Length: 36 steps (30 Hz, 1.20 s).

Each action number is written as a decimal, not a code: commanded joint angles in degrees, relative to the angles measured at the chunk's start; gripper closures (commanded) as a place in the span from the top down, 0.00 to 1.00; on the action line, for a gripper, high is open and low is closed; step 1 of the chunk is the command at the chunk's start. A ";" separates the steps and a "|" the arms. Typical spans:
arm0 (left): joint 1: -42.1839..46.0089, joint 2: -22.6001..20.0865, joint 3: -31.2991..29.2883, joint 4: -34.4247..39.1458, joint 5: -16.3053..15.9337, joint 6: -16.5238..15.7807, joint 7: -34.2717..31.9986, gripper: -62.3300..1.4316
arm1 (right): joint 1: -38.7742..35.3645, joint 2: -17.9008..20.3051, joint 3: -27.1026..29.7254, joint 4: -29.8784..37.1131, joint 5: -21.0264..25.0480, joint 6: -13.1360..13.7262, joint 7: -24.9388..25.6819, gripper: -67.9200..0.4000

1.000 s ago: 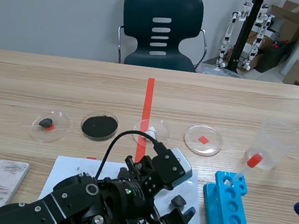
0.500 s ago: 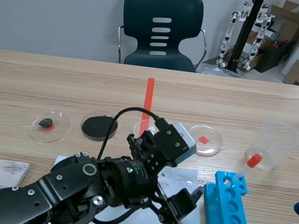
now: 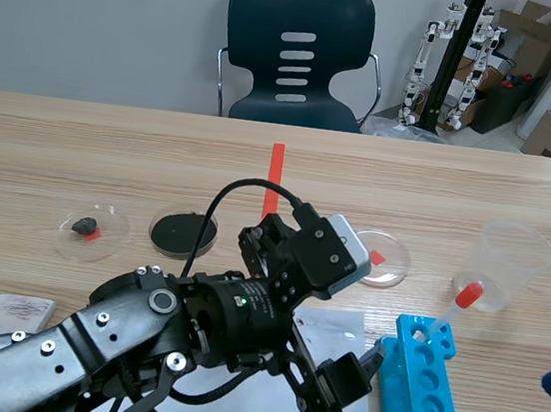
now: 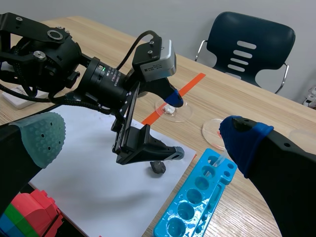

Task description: Return to the home posture

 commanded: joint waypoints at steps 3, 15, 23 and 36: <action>-0.15 -2.16 -2.32 1.73 -0.59 0.09 -0.09 1.00 | 0.24 0.26 0.17 1.14 0.17 0.00 1.03 1.00; 12.00 -14.78 -18.67 16.57 -10.84 -7.65 -5.35 1.00 | 0.24 0.26 0.17 1.14 0.17 0.00 1.03 1.00; 28.98 -22.29 -28.22 25.35 -10.73 -7.65 -12.96 1.00 | 0.24 0.26 0.17 1.14 0.17 0.00 1.01 1.00; 51.80 -23.56 -33.68 41.77 -5.31 -6.54 -23.04 1.00 | 0.24 0.26 0.17 1.14 0.17 0.00 1.01 1.00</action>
